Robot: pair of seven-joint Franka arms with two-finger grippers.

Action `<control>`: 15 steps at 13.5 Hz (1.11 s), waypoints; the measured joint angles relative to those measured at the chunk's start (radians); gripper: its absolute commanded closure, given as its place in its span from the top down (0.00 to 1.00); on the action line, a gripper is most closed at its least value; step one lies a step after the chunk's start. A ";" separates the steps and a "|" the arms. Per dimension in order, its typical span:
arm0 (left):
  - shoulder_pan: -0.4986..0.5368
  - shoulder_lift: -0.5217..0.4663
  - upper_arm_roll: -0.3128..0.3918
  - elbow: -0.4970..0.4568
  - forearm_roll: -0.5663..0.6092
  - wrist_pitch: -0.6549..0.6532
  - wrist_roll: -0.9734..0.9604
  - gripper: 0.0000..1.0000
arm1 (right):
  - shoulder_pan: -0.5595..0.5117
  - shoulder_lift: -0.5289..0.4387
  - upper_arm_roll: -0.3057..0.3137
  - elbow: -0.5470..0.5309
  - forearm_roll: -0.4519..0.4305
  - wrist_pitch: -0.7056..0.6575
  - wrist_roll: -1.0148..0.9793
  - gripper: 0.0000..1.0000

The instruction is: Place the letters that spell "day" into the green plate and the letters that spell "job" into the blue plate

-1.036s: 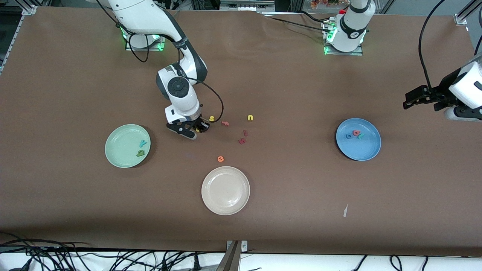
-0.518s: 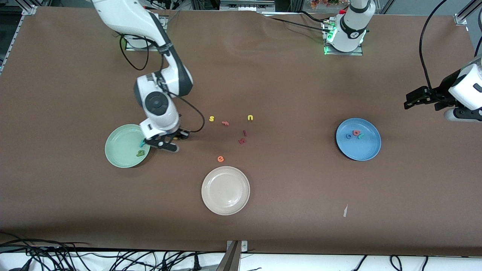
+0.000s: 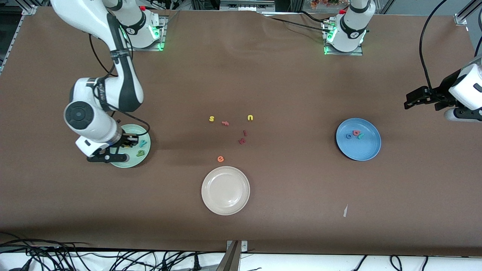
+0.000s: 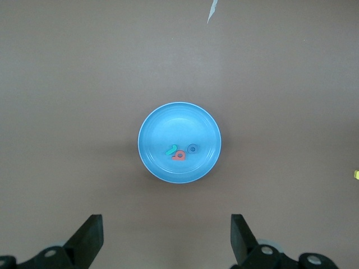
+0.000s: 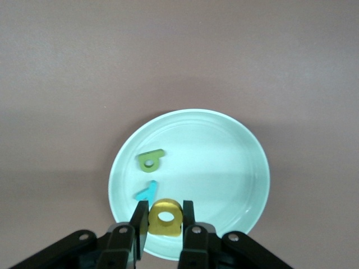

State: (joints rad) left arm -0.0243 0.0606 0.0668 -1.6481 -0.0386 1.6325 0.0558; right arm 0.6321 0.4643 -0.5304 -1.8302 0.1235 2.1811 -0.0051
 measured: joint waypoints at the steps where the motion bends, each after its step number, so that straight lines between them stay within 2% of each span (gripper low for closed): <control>1: 0.000 0.000 0.000 0.000 0.000 0.000 0.000 1.00 | 0.002 -0.012 0.000 -0.021 0.001 0.025 -0.013 0.19; 2: 0.000 0.000 0.000 0.000 0.000 0.000 0.000 1.00 | 0.005 -0.027 0.000 -0.052 0.001 0.062 -0.018 0.25; 3: 0.000 0.000 0.000 0.000 0.000 0.000 0.000 1.00 | 0.009 -0.042 0.000 -0.085 0.001 0.091 -0.022 0.38; 4: 0.000 0.000 0.001 0.000 0.000 0.000 0.000 1.00 | 0.011 -0.055 0.000 -0.107 0.001 0.105 -0.025 0.59; 5: 0.000 0.000 0.001 0.000 0.000 0.000 0.000 1.00 | 0.012 -0.069 0.000 -0.119 0.001 0.107 -0.026 0.64; 7: 0.000 0.000 0.001 0.000 0.000 0.000 0.000 1.00 | 0.012 -0.096 -0.006 -0.124 0.001 0.091 -0.028 0.88; 8: 0.000 0.000 0.001 0.000 0.000 0.000 0.000 1.00 | 0.012 -0.109 -0.011 -0.124 0.001 0.076 -0.029 0.94; 9: 0.000 0.000 0.001 0.000 0.000 0.000 0.000 1.00 | 0.011 -0.122 -0.016 -0.123 0.001 0.063 -0.031 0.99; 11: 0.000 0.000 0.001 0.000 0.000 0.000 0.000 1.00 | 0.011 -0.142 -0.023 -0.099 0.001 0.008 -0.033 0.99; 15: 0.001 0.001 0.002 -0.001 0.000 0.000 0.000 1.00 | 0.011 -0.156 -0.025 0.139 0.001 -0.228 -0.001 1.00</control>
State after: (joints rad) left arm -0.0237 0.0612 0.0683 -1.6492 -0.0386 1.6324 0.0558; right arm 0.6434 0.3086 -0.5554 -1.6913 0.1242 1.9529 -0.0057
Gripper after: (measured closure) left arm 0.000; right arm 0.000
